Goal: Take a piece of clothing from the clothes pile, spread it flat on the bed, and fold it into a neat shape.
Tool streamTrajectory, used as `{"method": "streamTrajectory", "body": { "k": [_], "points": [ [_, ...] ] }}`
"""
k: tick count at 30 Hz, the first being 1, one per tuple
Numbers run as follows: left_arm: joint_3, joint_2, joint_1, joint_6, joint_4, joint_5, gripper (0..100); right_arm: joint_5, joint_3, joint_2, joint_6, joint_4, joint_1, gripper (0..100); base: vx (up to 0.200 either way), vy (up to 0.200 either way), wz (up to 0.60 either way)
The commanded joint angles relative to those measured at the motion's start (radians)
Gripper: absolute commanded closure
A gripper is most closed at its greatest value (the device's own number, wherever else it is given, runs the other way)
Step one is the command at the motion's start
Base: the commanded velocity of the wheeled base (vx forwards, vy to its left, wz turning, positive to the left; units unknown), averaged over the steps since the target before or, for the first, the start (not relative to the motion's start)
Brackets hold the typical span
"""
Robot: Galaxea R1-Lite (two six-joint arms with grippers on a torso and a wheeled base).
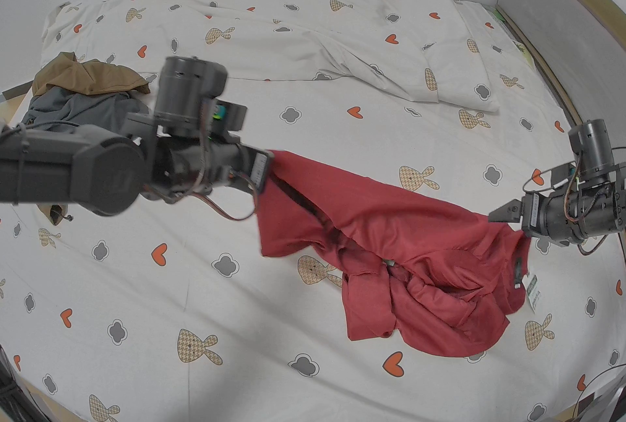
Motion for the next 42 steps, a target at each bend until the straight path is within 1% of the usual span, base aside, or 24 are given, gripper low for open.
{"method": "streamTrajectory", "body": {
  "k": [1,7,9,10,11,13,15,17,22,25,32,35,38,40,42],
  "points": [
    [-0.036,-0.129,0.156,0.003,0.002,0.002,100,0.075,0.095,0.045,-0.075,-0.005,-0.170,0,0.000,0.000,0.00],
    [-0.060,-0.160,0.250,0.003,0.005,0.002,100,0.077,0.076,0.126,-0.075,-0.025,-0.170,0,0.000,0.000,0.00],
    [-0.059,-0.166,0.275,0.003,0.005,0.002,100,0.077,0.070,0.160,-0.075,-0.077,-0.162,0,0.000,0.000,0.00],
    [-0.057,-0.166,0.276,0.003,0.005,0.002,100,0.078,0.069,0.163,-0.075,-0.080,-0.162,0,0.000,0.000,0.00],
    [-0.045,-0.167,0.282,0.003,0.005,0.002,100,0.078,0.056,0.195,-0.075,-0.134,-0.150,0,0.000,0.000,0.00],
    [-0.019,-0.161,0.282,0.003,0.005,0.002,100,0.077,0.041,0.235,-0.062,-0.194,-0.118,0,0.000,0.000,0.00],
    [0.006,-0.158,0.281,0.004,0.002,0.003,100,0.077,0.032,0.258,-0.061,-0.220,-0.099,0,0.000,0.000,0.00],
    [0.041,-0.147,0.271,0.006,0.001,0.003,100,0.077,0.003,0.289,-0.059,-0.250,-0.058,0,0.000,0.000,0.00],
    [0.049,-0.114,0.264,0.003,0.001,0.011,100,0.077,-0.040,0.284,-0.036,-0.250,0.009,0,0.000,0.000,0.00],
    [0.045,-0.117,0.265,0.001,0.001,0.023,100,0.077,-0.034,0.270,-0.032,-0.247,0.029,0,0.000,0.000,0.00],
    [0.047,-0.158,0.265,0.004,0.001,0.026,100,0.078,0.041,0.165,-0.033,-0.240,0.051,0,0.000,0.000,0.00],
    [0.039,-0.150,0.265,0.004,0.001,0.026,100,0.080,0.093,0.135,-0.033,-0.244,0.086,0,0.000,0.000,0.00],
    [0.035,-0.141,0.265,0.004,-0.001,0.026,100,0.080,0.098,0.145,-0.030,-0.244,0.114,0,0.000,0.000,0.00],
    [0.039,-0.137,0.265,0.006,-0.002,0.026,100,0.077,0.098,0.151,-0.027,-0.246,0.149,0,0.000,0.000,0.00],
    [0.041,-0.137,0.265,0.011,-0.004,0.026,100,0.077,0.098,0.155,-0.026,-0.246,0.160,0,0.000,0.000,0.00]
  ]
}}
